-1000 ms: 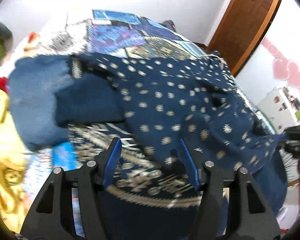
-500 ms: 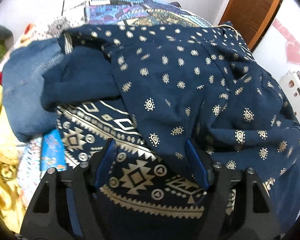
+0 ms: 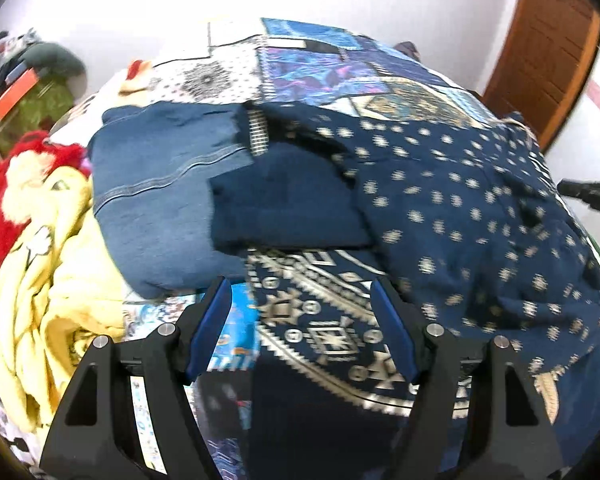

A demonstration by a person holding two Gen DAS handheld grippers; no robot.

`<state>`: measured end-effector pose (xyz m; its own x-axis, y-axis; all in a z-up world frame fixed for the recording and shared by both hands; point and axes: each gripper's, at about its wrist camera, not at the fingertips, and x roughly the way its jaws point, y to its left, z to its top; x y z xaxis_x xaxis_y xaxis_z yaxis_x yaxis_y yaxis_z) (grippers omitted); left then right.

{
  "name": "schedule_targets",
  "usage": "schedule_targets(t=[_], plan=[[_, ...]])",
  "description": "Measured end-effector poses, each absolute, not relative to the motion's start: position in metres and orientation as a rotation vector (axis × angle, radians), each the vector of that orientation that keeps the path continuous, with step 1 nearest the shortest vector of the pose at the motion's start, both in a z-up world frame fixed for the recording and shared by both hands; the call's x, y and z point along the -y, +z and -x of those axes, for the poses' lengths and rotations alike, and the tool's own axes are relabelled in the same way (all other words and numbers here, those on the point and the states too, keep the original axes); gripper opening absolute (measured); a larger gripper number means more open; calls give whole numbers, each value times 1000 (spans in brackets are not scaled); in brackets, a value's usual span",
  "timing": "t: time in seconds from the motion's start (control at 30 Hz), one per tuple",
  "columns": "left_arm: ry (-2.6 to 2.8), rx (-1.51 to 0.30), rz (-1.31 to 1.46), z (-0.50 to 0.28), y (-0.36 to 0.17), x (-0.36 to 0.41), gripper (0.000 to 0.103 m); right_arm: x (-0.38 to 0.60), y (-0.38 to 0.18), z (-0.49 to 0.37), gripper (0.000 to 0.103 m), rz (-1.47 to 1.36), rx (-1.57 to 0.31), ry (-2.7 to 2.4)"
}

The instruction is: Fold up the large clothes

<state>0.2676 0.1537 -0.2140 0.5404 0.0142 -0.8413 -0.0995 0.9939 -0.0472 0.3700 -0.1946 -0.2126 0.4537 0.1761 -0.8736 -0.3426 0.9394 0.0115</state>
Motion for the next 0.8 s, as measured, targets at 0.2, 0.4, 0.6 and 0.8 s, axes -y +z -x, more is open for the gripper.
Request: schedule_targets(t=[0.2, 0.4, 0.6, 0.8], plan=[[107, -1020, 129, -278, -229, -180, 71, 199, -255, -389, 8, 245, -1093, 290], [112, -1008, 202, -303, -231, -206, 71, 215, -259, -380, 8, 308, -1064, 216], [52, -1018, 280, -341, -239, -222, 73, 266, -250, -383, 102, 294, -1002, 37], [0, -1042, 328, -388, -258, -220, 73, 290, -228, -391, 101, 35, -999, 170]])
